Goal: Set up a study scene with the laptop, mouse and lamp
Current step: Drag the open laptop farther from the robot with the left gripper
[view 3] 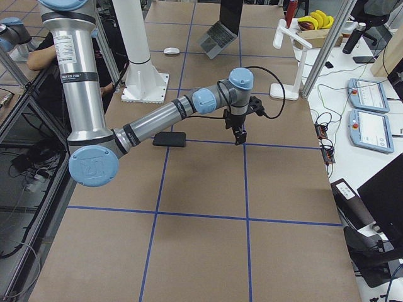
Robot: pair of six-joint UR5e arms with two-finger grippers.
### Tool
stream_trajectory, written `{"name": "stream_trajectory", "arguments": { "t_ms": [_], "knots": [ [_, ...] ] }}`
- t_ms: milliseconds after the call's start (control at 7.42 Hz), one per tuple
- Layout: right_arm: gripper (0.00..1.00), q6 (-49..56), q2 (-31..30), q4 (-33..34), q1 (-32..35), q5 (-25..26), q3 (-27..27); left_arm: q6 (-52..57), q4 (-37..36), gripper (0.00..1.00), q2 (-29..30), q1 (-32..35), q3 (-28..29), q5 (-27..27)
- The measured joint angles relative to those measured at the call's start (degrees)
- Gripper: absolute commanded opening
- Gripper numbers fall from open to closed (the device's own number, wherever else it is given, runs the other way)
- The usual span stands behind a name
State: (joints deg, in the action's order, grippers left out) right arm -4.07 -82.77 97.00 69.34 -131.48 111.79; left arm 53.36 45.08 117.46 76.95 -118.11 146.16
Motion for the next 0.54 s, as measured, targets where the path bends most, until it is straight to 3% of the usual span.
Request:
{"name": "stream_trajectory", "arguments": {
  "t_ms": [539],
  "knots": [
    [1.0, -0.4, -0.3, 0.1, 0.1, 0.3, -0.5, -1.6, 0.5, 0.07, 10.3, -8.0, 1.3, -5.2]
  ]
}}
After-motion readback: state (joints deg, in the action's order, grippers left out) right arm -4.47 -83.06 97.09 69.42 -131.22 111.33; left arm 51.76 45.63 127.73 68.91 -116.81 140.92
